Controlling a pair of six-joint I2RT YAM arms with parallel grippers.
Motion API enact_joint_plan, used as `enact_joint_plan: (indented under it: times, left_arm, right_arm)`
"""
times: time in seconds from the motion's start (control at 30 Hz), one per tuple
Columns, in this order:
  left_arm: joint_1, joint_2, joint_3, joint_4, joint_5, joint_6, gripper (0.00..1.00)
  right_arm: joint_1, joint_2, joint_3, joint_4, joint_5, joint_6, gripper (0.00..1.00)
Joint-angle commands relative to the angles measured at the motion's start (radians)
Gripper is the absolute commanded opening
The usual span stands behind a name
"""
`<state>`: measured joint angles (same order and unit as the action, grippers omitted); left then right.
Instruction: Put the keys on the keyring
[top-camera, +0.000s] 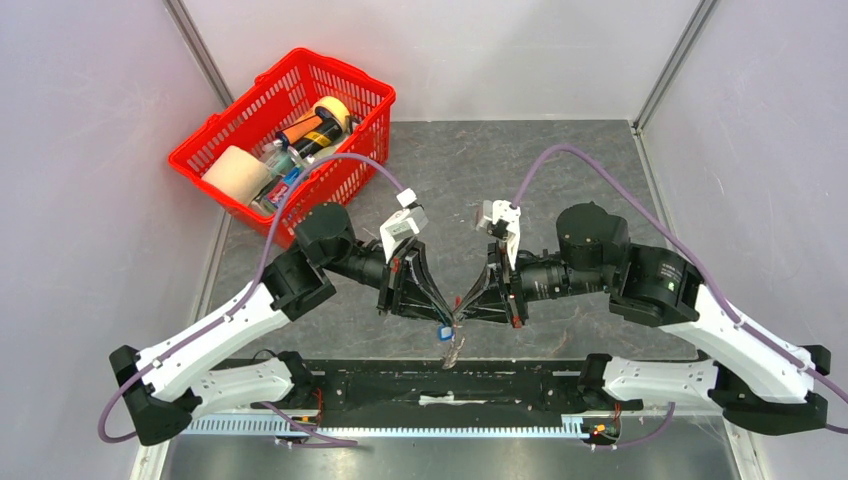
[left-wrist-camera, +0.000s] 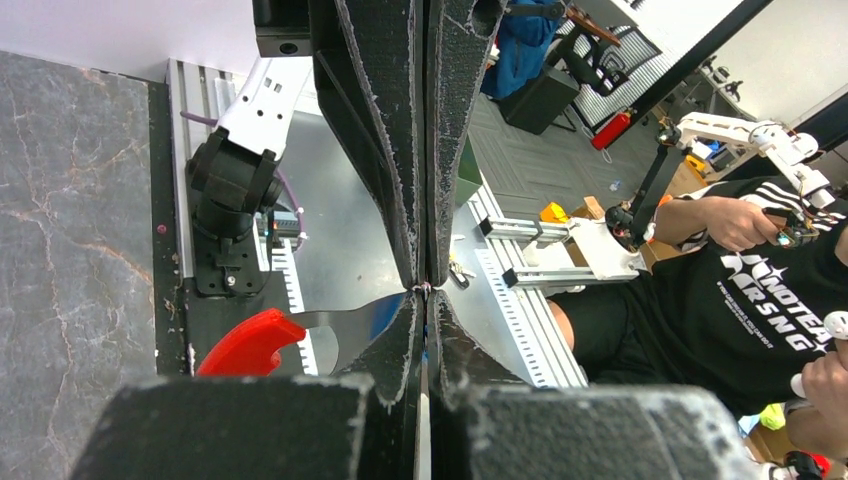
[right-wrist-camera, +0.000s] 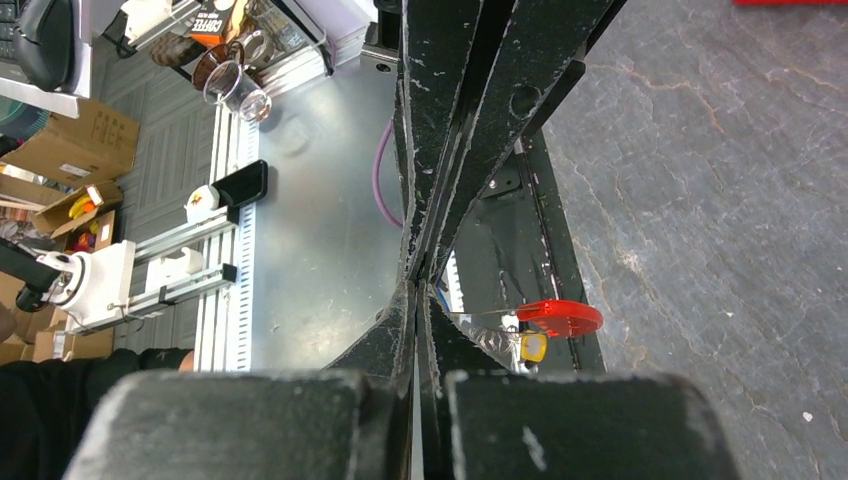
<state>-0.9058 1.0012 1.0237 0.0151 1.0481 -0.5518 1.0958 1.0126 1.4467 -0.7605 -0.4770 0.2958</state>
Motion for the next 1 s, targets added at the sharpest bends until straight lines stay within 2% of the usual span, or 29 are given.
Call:
enact_joint_plan:
  times: [0.0, 0.1, 0.17, 0.3, 0.63, 0.8, 0.97]
  left_arm:
    - [-0.005, 0.000, 0.030, 0.084, -0.016, -0.017, 0.09]
    - [-0.005, -0.015, 0.026, 0.095, -0.030, -0.019, 0.26]
    - [-0.005, -0.029, 0.024, 0.099, -0.041, -0.021, 0.33]
    - [-0.005, -0.049, 0.022, 0.114, -0.063, -0.028, 0.41]
    - [-0.005, -0.014, 0.033, 0.124, -0.075, -0.043, 0.40]
    - [-0.005, -0.011, 0.032, 0.123, -0.074, -0.040, 0.29]
    - [-0.005, -0.012, 0.033, 0.123, -0.073, -0.042, 0.22]
  right_arm:
    - [0.007, -0.053, -0.043, 0.118, 0.015, 0.013, 0.00]
    - [0.007, -0.075, -0.059, 0.144, 0.052, 0.019, 0.00]
    - [0.008, -0.084, -0.063, 0.151, 0.070, 0.018, 0.00]
    - [0.009, -0.100, -0.068, 0.168, 0.087, 0.019, 0.00]
    - [0.008, -0.120, -0.060, 0.193, 0.082, 0.022, 0.00]
    - [0.009, -0.130, -0.060, 0.194, 0.081, 0.021, 0.00]
    - [0.009, -0.140, -0.056, 0.191, 0.083, 0.020, 0.00]
